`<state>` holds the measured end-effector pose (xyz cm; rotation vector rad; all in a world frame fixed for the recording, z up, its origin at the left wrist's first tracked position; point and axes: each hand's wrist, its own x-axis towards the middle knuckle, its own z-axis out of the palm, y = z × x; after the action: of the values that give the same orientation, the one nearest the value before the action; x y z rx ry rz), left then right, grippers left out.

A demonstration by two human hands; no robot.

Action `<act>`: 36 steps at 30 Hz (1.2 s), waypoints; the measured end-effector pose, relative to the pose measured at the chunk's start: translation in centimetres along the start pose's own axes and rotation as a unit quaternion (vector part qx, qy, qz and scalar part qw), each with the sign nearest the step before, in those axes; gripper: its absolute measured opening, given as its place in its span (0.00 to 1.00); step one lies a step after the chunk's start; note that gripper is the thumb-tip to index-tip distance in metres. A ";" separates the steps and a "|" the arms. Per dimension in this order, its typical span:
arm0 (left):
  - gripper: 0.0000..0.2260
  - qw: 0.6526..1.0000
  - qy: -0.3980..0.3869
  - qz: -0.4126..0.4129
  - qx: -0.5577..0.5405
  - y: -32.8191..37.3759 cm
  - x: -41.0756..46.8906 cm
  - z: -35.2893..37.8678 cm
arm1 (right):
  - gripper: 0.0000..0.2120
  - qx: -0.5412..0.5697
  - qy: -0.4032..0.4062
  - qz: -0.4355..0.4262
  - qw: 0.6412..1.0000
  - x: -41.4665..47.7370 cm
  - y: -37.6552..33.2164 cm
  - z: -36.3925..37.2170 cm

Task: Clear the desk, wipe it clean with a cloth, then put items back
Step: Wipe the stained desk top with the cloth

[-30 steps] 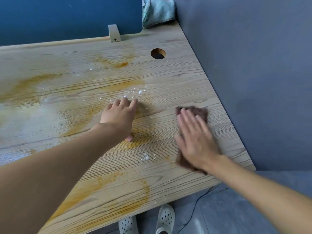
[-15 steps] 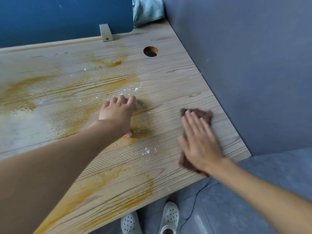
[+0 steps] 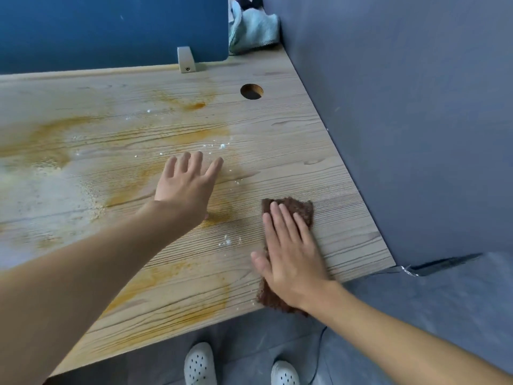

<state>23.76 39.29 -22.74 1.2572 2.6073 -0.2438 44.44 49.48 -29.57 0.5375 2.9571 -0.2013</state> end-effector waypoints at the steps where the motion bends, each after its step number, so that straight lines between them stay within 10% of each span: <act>1: 0.44 0.998 0.026 -0.010 -0.049 1.3 -0.9 -0.4 | 0.35 0.021 -0.021 -0.035 0.999 -0.6 -0.7 -0.3; 6: 0.26 0.926 0.178 -0.032 -0.332 11.4 -7.5 0.3 | 0.23 0.388 0.006 0.035 0.921 1.1 3.9 -4.5; 13: 0.28 0.976 0.140 -0.014 -0.168 18.0 -7.0 8.2 | 0.29 0.069 0.084 0.038 0.993 0.6 10.2 -0.6; 28: 0.29 0.970 0.049 -0.168 -0.169 13.9 -3.2 6.3 | 0.24 0.009 0.095 0.004 0.995 3.3 8.5 -0.9; 36: 0.28 0.987 0.012 -0.011 -0.160 12.5 -6.4 5.8 | 0.25 -0.001 0.085 0.008 0.996 3.4 8.3 -0.9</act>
<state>38.23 40.79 -27.11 1.1255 2.5496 0.1818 44.19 58.42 -30.13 0.6074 3.1163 -0.1571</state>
